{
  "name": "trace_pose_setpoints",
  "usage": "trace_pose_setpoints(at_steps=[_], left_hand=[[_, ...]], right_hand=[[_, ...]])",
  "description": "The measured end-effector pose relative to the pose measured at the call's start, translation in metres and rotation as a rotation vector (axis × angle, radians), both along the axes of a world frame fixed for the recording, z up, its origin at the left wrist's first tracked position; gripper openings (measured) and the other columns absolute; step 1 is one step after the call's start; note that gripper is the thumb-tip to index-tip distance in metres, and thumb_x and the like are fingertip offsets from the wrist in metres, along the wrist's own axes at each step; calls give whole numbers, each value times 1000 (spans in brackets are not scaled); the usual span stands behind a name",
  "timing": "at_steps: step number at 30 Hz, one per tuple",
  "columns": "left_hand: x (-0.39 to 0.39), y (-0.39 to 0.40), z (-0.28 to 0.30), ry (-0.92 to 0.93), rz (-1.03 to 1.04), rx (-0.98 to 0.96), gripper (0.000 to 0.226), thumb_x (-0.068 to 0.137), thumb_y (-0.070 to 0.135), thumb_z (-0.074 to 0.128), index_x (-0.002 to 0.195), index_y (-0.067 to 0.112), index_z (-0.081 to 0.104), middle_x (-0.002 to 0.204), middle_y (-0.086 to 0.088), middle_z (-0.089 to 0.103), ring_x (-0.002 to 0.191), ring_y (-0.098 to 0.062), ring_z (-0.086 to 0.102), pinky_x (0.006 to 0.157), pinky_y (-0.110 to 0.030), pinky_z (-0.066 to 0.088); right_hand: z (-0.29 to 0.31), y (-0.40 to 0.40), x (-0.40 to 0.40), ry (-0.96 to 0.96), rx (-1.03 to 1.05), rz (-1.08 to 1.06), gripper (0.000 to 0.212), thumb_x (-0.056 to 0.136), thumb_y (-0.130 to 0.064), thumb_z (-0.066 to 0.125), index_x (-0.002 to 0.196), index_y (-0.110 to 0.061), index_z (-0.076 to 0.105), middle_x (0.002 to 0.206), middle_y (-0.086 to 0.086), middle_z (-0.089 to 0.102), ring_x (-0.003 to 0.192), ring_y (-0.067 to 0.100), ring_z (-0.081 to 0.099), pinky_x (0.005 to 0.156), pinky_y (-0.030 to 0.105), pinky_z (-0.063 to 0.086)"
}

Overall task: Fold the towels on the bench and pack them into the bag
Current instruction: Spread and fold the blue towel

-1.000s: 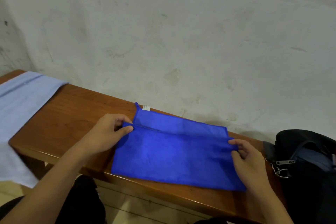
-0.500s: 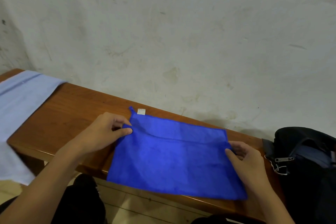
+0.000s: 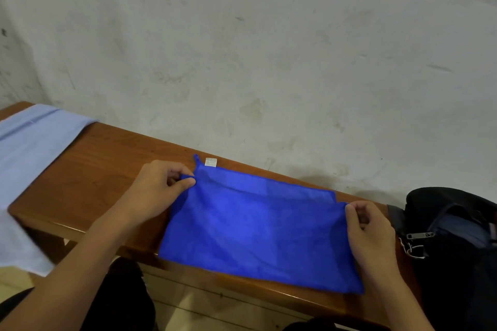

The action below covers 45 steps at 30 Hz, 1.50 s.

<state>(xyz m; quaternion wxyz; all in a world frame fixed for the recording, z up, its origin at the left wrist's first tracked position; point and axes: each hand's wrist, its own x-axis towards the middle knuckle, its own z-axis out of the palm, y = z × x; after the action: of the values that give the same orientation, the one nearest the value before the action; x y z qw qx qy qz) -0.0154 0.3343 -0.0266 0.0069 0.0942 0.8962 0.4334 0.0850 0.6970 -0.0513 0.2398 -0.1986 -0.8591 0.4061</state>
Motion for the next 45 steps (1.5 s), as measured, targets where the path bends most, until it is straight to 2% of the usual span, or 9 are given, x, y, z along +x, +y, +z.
trace_pose_setpoints(at_steps=[7,12,18,24,28,32,37,40,45], left_hand=[[2,-4,7,-67,-58,74,14,92,17,64,86,28,71,84,17,70,88,-4,65,70,-15,46],[10,-14,25,-26,-36,375,11,91,13,62,94,18,72,90,11,74,88,-1,67,69,-15,51],[-2,-3,21,-25,18,354,11,97,13,56,96,7,65,54,-14,63,34,-21,53,38,-19,44],[-9,13,19,-8,-10,701,8,96,8,55,94,3,61,93,-19,71,92,-31,73,81,-28,60],[-5,18,20,96,-69,716,10,93,14,56,94,9,64,107,-12,72,109,-23,68,92,-27,55],[-1,17,18,117,-100,655,11,95,12,56,97,11,66,111,-1,73,113,-16,65,94,-30,52],[6,12,19,106,-85,573,15,98,4,54,99,9,68,106,2,75,109,-10,66,87,-20,54],[9,9,23,43,-61,589,13,98,9,53,98,6,66,93,-10,75,90,-26,72,75,-29,59],[8,1,17,-408,-208,339,13,101,11,49,98,0,57,99,-15,65,63,-43,69,43,-30,51]], right_hand=[[9,-6,3,94,-69,0,15,103,-26,47,96,-16,55,83,2,59,72,3,55,62,17,42],[17,-12,14,187,-234,14,20,106,-35,38,97,-24,52,80,-1,52,62,-2,47,60,22,42],[20,-8,-7,174,67,22,16,105,-29,41,94,-23,50,69,4,54,57,12,49,54,30,40],[16,-8,-21,336,-43,-63,4,105,-28,43,105,-28,47,94,1,66,86,18,69,74,36,57],[23,-13,-20,427,-180,-20,16,106,-19,41,99,-32,46,95,-3,59,91,6,65,80,21,54],[21,-8,-12,418,-197,-15,18,105,-27,42,97,-42,48,93,-11,59,92,7,60,85,29,50],[27,-12,1,415,-318,64,8,105,-17,40,104,-16,48,100,-6,66,99,-1,66,84,16,52],[29,-12,2,372,-206,14,9,106,-13,40,106,-7,46,86,-3,58,74,-6,63,64,7,48],[13,-6,-1,58,-98,6,16,107,-27,35,100,-16,44,55,13,57,39,17,53,42,27,45]])
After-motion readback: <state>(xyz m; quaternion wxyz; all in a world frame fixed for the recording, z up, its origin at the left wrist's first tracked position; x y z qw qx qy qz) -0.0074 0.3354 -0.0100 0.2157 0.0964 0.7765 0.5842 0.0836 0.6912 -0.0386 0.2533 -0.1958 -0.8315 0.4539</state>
